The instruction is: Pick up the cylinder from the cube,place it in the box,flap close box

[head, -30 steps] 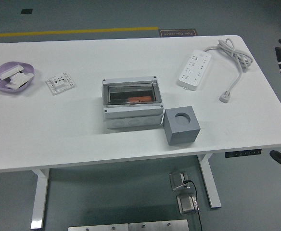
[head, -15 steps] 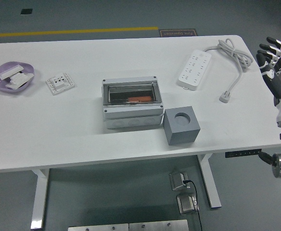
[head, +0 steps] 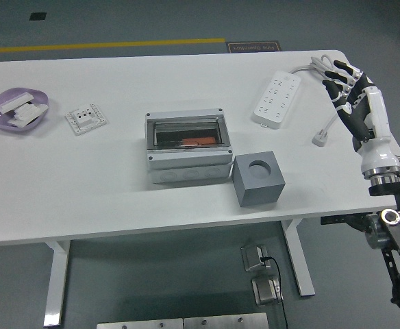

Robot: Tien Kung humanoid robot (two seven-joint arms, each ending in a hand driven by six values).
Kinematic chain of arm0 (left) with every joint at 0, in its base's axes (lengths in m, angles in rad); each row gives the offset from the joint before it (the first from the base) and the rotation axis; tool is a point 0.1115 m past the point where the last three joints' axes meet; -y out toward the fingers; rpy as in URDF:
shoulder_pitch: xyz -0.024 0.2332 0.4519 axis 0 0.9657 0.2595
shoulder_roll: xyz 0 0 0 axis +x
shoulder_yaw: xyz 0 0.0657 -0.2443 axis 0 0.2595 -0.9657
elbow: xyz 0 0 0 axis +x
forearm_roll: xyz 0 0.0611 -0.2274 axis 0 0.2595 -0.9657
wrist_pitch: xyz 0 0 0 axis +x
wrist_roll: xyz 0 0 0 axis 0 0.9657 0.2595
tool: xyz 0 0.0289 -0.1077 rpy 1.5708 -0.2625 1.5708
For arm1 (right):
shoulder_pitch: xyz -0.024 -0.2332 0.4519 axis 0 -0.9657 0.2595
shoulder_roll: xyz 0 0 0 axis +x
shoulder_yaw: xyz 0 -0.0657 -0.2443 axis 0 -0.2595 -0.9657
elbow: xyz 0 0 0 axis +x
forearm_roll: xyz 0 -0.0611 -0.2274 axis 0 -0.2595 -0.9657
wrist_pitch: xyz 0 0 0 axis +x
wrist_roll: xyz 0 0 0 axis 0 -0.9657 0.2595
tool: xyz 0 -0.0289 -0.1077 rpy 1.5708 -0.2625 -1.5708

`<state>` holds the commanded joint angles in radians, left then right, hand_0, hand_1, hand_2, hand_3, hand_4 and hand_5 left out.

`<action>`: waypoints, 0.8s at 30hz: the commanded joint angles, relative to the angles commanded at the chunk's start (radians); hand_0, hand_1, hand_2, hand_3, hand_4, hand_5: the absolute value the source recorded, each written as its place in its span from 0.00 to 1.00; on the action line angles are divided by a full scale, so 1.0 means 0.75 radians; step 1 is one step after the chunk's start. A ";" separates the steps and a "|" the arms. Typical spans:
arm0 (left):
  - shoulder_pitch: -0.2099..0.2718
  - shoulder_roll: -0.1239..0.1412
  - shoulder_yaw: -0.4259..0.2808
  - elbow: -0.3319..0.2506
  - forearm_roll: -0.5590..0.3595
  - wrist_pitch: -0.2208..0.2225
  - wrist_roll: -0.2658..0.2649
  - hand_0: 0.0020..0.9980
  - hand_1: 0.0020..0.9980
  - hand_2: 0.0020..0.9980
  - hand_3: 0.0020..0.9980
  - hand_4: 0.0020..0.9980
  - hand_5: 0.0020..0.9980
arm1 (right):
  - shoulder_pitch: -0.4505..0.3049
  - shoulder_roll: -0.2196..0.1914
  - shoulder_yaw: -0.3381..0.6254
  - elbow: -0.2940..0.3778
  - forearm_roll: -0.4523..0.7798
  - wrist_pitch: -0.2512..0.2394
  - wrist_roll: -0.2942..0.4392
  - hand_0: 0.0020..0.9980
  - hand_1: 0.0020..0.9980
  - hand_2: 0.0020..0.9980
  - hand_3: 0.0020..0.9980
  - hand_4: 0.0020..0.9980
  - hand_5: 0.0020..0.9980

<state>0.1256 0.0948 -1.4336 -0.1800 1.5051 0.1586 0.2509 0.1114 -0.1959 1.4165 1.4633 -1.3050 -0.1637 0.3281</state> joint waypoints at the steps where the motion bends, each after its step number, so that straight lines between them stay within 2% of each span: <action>1: -0.002 0.001 0.004 0.000 -0.003 0.000 -0.001 0.63 0.65 0.61 0.62 0.66 0.24 | 0.005 0.000 -0.012 -0.005 0.002 0.003 -0.002 0.75 0.71 0.74 0.81 0.96 0.65; 3: -0.007 0.002 0.012 0.000 -0.008 0.000 -0.002 0.63 0.64 0.61 0.62 0.66 0.24 | 0.013 0.000 -0.031 -0.014 0.005 0.009 -0.006 0.76 0.74 0.78 0.84 0.96 0.65; 14: -0.003 0.003 0.019 0.000 -0.011 0.000 0.000 0.63 0.64 0.61 0.62 0.66 0.24 | 0.007 -0.003 -0.084 -0.032 0.040 0.068 -0.029 0.77 0.75 0.79 0.85 0.95 0.65; 15: -0.001 0.003 0.018 0.000 -0.012 0.000 -0.001 0.63 0.64 0.61 0.62 0.66 0.24 | 0.006 -0.003 -0.087 -0.033 0.049 0.072 -0.028 0.83 0.82 0.84 0.89 0.96 0.65; 20: 0.001 0.002 0.031 0.000 -0.034 0.001 0.000 0.63 0.64 0.61 0.62 0.66 0.24 | -0.003 0.001 -0.098 -0.047 0.117 0.085 -0.017 0.83 0.82 0.84 0.89 0.96 0.65; 21: 0.000 0.002 0.032 0.000 -0.035 0.001 0.001 0.63 0.64 0.61 0.62 0.66 0.24 | -0.004 0.000 -0.103 -0.051 0.136 0.087 -0.013 0.87 0.86 0.90 0.91 0.96 0.64; 24: -0.006 0.001 0.045 0.000 -0.049 0.003 -0.001 0.63 0.64 0.61 0.62 0.66 0.24 | -0.001 -0.016 -0.128 -0.067 0.196 0.088 0.001 0.87 0.86 0.90 0.91 0.96 0.64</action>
<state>0.1212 0.0956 -1.3999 -0.1800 1.4686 0.1604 0.2501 0.1106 -0.2080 1.3207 1.4130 -1.1583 -0.0979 0.3287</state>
